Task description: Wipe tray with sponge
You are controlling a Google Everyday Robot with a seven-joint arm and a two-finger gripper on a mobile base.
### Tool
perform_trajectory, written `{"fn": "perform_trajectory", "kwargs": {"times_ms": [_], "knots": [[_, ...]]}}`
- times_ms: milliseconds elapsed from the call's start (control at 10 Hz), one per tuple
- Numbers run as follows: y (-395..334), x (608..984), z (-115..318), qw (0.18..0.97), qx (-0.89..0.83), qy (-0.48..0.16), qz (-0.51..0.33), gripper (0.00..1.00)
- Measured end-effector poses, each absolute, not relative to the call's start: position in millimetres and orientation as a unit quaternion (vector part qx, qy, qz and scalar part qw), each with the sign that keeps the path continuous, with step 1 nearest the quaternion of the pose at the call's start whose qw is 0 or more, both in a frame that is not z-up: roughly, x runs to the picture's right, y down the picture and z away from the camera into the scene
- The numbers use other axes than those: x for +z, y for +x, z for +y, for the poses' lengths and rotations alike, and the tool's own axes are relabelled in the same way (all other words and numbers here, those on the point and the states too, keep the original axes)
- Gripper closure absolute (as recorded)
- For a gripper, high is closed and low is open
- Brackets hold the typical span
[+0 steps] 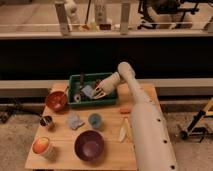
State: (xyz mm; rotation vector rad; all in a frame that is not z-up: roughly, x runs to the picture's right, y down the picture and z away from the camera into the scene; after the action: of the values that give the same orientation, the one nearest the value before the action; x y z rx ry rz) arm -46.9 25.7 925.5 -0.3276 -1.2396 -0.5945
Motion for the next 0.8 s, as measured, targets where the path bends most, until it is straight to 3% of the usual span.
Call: {"fn": "perform_trajectory", "kwargs": {"times_ms": [800], "knots": [[15.1,931.0,5.5,0.802,-0.241,-0.131,-0.53,1.0]]}}
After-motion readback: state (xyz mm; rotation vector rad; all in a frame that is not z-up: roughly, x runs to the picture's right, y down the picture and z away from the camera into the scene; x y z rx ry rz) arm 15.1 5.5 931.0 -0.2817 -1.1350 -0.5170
